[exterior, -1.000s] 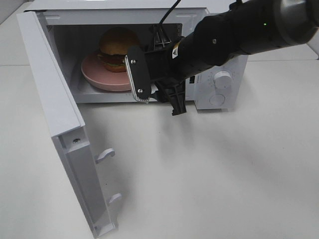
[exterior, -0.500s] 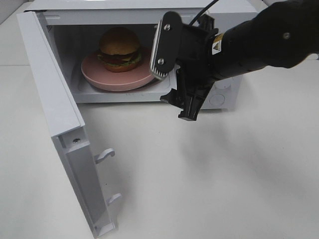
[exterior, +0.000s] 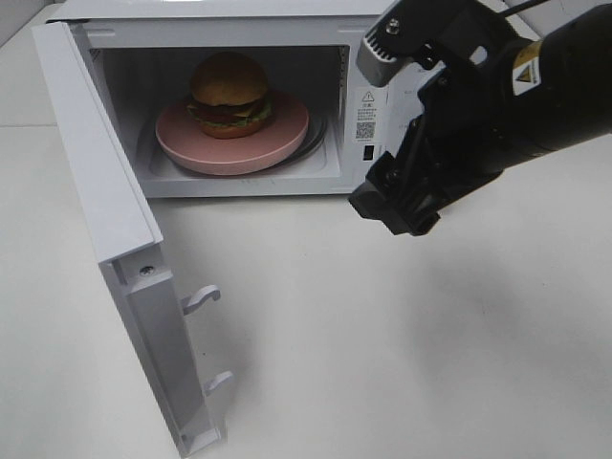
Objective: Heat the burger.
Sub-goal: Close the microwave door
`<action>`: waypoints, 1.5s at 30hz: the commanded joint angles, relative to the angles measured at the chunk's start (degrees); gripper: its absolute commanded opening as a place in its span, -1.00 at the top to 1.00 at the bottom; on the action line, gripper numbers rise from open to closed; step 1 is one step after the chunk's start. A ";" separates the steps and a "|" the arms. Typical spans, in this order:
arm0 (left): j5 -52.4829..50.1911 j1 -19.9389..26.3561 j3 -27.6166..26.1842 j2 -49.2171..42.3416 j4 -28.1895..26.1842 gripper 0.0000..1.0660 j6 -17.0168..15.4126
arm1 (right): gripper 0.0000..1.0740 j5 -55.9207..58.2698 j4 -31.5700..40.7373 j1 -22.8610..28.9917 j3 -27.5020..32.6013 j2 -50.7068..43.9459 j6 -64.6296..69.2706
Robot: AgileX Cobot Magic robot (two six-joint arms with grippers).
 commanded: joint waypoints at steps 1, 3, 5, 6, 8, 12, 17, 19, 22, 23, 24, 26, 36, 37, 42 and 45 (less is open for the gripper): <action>-0.97 0.06 0.06 -0.69 -0.29 -0.88 -0.06 | -0.46 9.34 -0.06 -0.11 0.46 -4.47 5.27; -0.97 0.06 0.06 -0.69 -0.29 -0.88 -0.06 | -0.46 11.00 -0.06 -0.11 0.46 -5.56 6.53; -0.97 0.06 0.06 -0.69 -0.29 -0.88 -0.06 | -0.46 14.95 -0.06 -0.11 0.46 -7.39 8.25; -0.97 0.06 0.06 -0.69 -0.29 -0.88 -0.06 | -0.46 17.02 -0.06 -0.11 0.46 -8.42 8.82; -0.97 0.06 0.06 -0.69 -0.29 -0.88 -0.06 | -0.46 20.74 -0.06 -0.11 0.46 -10.49 9.40; -0.97 0.06 0.06 -0.69 -0.29 -0.88 -0.06 | -0.46 30.54 -0.52 -0.11 0.52 -15.87 9.45; -0.97 0.06 0.06 -0.69 -0.29 -0.88 -0.06 | -0.43 35.92 -0.52 -0.11 0.52 -21.54 10.43; -0.97 0.06 0.06 -0.69 -0.29 -0.88 -0.06 | -0.43 36.61 -0.52 -0.11 0.52 -22.86 10.71; -0.97 0.06 0.06 -0.69 -0.29 -0.88 -0.06 | -0.42 38.16 -0.57 -0.11 0.52 -26.53 11.17; -0.97 0.06 0.06 -0.69 -0.29 -0.88 -0.06 | -0.42 39.30 -0.57 -0.11 0.52 -29.05 11.63; -0.97 0.06 0.06 -0.69 -0.29 -0.88 -0.06 | -0.42 39.30 -0.57 -0.11 0.52 -29.05 11.63; -0.97 0.06 0.06 -0.69 -0.29 -0.88 -0.06 | -0.43 40.11 -0.92 -0.11 1.32 -32.83 12.20; -0.97 0.06 0.06 -0.69 -0.29 -0.88 -0.06 | -0.43 38.90 -9.28 -0.97 8.65 -49.79 19.54; -0.97 0.06 0.06 -0.69 -0.29 -0.88 -0.06 | -0.43 38.96 -10.20 -1.95 9.28 -51.34 20.97; -0.97 0.06 0.06 -0.69 -0.29 -0.88 -0.06 | -0.42 38.79 -11.40 -8.42 11.86 -57.81 22.29; -0.97 0.06 0.06 -0.69 -0.29 -0.88 -0.06 | -0.42 38.33 -10.77 -12.03 13.46 -61.59 22.52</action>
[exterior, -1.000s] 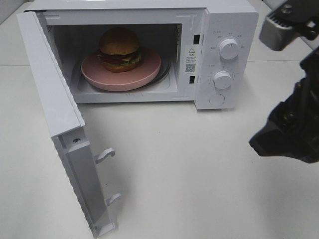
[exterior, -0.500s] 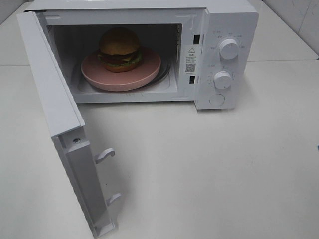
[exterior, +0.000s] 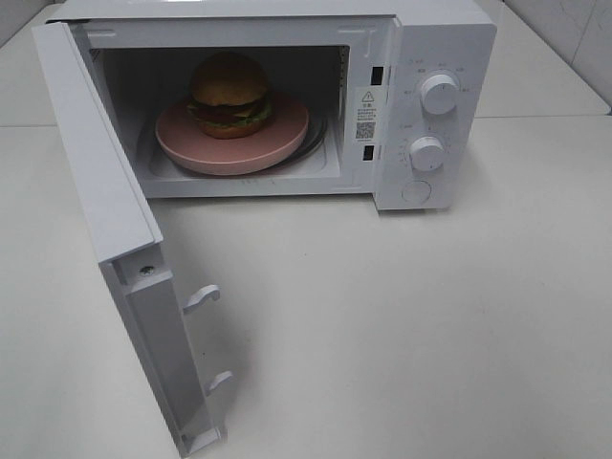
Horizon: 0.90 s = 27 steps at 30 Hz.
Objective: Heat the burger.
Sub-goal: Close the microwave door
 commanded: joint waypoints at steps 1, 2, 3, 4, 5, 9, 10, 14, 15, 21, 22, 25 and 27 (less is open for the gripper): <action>-0.97 0.06 0.06 -0.69 -0.29 -0.88 -0.06 | -0.42 -0.63 0.17 -2.98 1.26 -3.09 0.86; -0.97 0.06 0.06 -0.69 -0.29 -0.88 -0.06 | -0.42 -1.09 0.74 -5.56 2.12 -5.16 1.03; -0.97 0.06 0.06 -0.69 -0.29 -0.88 -0.06 | -0.42 -1.43 1.26 -6.93 2.58 -6.19 1.09; -0.97 0.06 0.06 -0.69 -0.29 -0.88 -0.06 | -0.42 -1.43 1.26 -6.93 2.58 -6.19 1.09; -0.97 0.06 0.06 -0.69 -0.29 -0.88 -0.06 | -0.42 -2.18 2.23 -9.40 3.15 -8.02 1.09; -0.97 0.06 0.06 -0.69 -0.29 -0.88 -0.06 | -0.42 -4.13 5.10 -14.61 5.79 -12.32 0.86; -0.97 0.06 0.06 -0.69 -0.29 -0.88 -0.06 | -0.42 -4.13 5.10 -14.61 5.79 -12.32 0.86; -0.97 0.06 0.06 -0.69 -0.29 -0.88 -0.06 | -0.42 -4.24 5.73 -17.42 8.77 -14.78 0.86; -0.97 0.06 0.06 -0.69 -0.29 -0.88 -0.06 | -0.42 -4.24 5.73 -17.42 8.77 -14.78 0.86; -0.97 0.06 0.06 -0.69 -0.29 -0.88 -0.06 | -0.42 -5.33 6.02 -21.89 9.57 -19.48 0.46; -0.97 0.06 0.06 -0.69 -0.29 -0.88 -0.06 | -0.42 -5.33 6.02 -22.92 9.57 -21.37 0.46; -0.97 0.06 0.06 -0.69 -0.29 -0.88 0.00 | -0.42 -5.33 6.19 -23.78 9.57 -21.31 0.23; -0.97 0.06 0.06 -0.63 -0.29 -0.88 -0.06 | -0.42 -5.33 6.19 -23.78 9.57 -21.31 0.23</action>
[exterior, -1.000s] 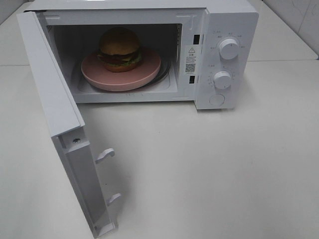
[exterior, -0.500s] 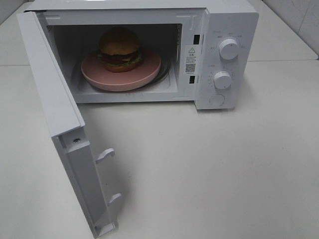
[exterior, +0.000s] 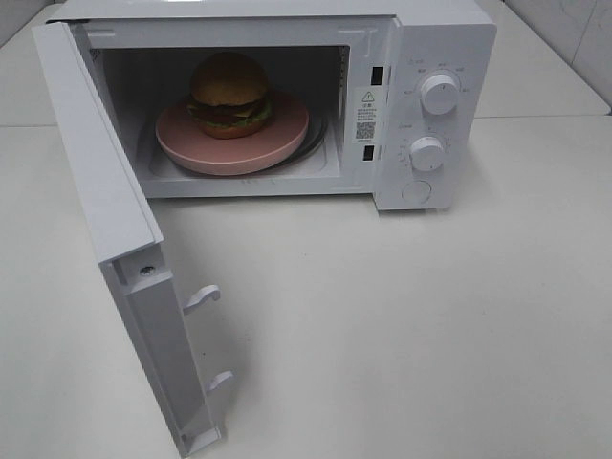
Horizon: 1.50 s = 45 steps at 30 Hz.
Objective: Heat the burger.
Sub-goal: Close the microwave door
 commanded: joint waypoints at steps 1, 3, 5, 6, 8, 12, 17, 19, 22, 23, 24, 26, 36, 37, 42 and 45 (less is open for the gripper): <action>-0.97 0.06 0.06 -0.63 -0.29 -0.88 -0.06 | -0.42 -0.74 0.17 -0.63 0.06 -2.06 -0.11; -0.97 0.06 0.06 -0.63 -0.29 -0.88 -0.06 | -0.42 -0.74 0.17 -0.63 0.06 -2.06 -0.11; -0.97 0.06 0.06 -0.63 -0.29 -0.88 -0.06 | -0.42 -0.74 0.17 -0.63 0.06 -2.06 -0.11; -0.97 0.06 0.06 -0.63 -0.29 -0.88 -0.06 | -0.42 -0.74 0.17 -0.63 0.06 -2.06 -0.11; -0.97 0.06 0.06 -0.63 -0.29 -0.88 -0.06 | -0.42 -0.74 0.17 -0.63 0.06 -2.06 -0.11; -0.97 0.06 0.06 -0.63 -0.29 -0.88 -0.06 | -0.42 -0.74 0.17 -0.63 0.06 -2.06 -0.11; -0.97 0.06 0.06 -0.63 -0.29 -0.88 -0.06 | -0.42 -0.74 0.17 -0.63 0.06 -2.06 -0.11; -0.97 0.06 0.06 -0.63 -0.29 -0.88 -0.06 | -0.42 -0.74 0.17 -0.63 0.06 -2.06 -0.11; -0.97 0.06 0.06 -0.63 -0.29 -0.88 -0.06 | -0.42 -0.74 0.17 -0.63 0.06 -2.06 -0.11; -0.97 0.06 0.06 -0.63 -0.29 -0.88 -0.06 | -0.42 -0.74 0.17 -0.63 0.06 -2.06 -0.11; -0.97 0.06 0.06 -0.63 -0.29 -0.88 -0.06 | -0.42 -0.74 0.17 -0.63 0.06 -2.06 -0.11; -0.97 0.06 0.06 -0.63 -0.29 -0.88 -0.06 | -0.42 -0.74 0.17 -0.63 0.06 -2.06 -0.11; -0.97 0.06 0.06 -0.63 -0.17 -0.88 -0.06 | -0.42 -0.74 0.17 -0.63 0.06 -2.06 -0.11; -0.97 0.06 0.06 -0.63 -0.17 -0.88 -0.06 | -0.42 -0.74 0.17 -0.63 0.06 -2.06 -0.11; -1.32 0.06 -0.11 -0.29 0.40 -0.84 -1.32 | -0.42 -0.74 0.17 -0.63 0.06 -2.06 -0.11; -3.27 0.06 -1.09 1.95 0.63 -0.77 -3.55 | -0.42 -0.74 0.17 -0.63 0.06 -2.06 -0.11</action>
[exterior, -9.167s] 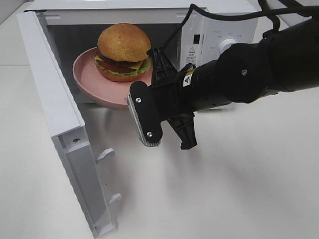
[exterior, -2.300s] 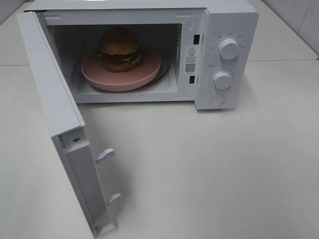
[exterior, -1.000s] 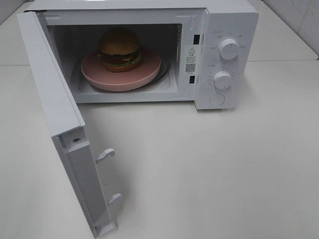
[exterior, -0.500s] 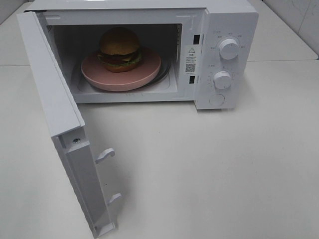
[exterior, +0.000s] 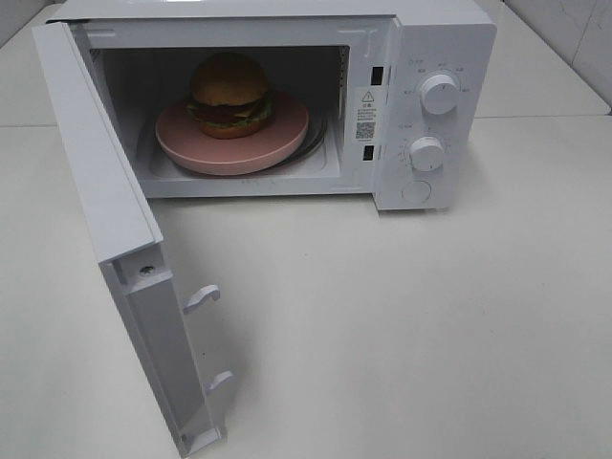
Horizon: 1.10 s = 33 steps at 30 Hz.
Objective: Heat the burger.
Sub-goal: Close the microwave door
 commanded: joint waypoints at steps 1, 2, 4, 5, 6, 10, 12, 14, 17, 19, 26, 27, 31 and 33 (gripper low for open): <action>-2.58 0.06 -0.86 1.43 0.40 -0.77 -1.72 | -0.42 -0.74 -0.23 -0.29 0.06 -2.06 -0.06; -3.15 0.06 -1.09 2.23 0.46 -0.71 -1.60 | -0.42 -0.74 -0.23 -0.29 0.06 -2.06 -0.06; -4.35 0.06 -1.32 4.18 0.80 -0.62 -1.43 | -0.42 -0.74 -0.23 -0.29 0.06 -2.06 -0.06; -5.21 0.06 -1.32 5.21 0.86 -0.56 -1.43 | -0.42 -0.74 -0.23 -0.29 0.06 -2.06 -0.06; -7.16 0.06 -1.32 7.05 0.80 -0.41 -1.43 | -0.42 -0.74 -0.23 -0.29 0.06 -2.06 -0.06; -10.43 0.06 -1.32 9.97 0.80 -0.12 -1.43 | -0.42 -0.74 -0.23 -0.29 0.06 -2.06 -0.06; -13.12 0.06 -1.32 12.26 0.80 0.14 -1.43 | -0.42 -0.74 -0.23 -0.29 0.06 -2.06 -0.06; -14.32 0.06 -1.32 13.29 0.80 0.26 -1.43 | -0.42 -0.74 -0.23 -0.29 0.06 -2.06 -0.06; -18.56 0.06 -1.32 16.84 0.80 0.79 -1.43 | -0.42 -0.74 -0.23 -0.29 0.06 -2.06 -0.06; -25.55 0.06 -0.11 20.28 0.74 1.00 -0.57 | -0.42 -0.74 -0.23 -0.29 0.06 -2.06 -0.06; -51.68 0.06 6.30 26.41 0.57 1.00 0.74 | -0.42 -0.74 -0.23 -0.29 0.06 -2.06 -0.06; -55.81 0.06 7.39 27.39 0.63 1.00 0.74 | -0.42 -0.74 -0.23 -0.29 0.06 -2.06 -0.06; -73.91 0.06 12.83 33.40 1.43 1.00 0.74 | -0.42 -0.74 -0.23 -0.29 0.06 -2.06 -0.06; -76.66 0.06 13.64 34.61 1.49 1.00 0.52 | -0.42 -0.74 -0.23 -0.29 0.06 -2.06 -0.06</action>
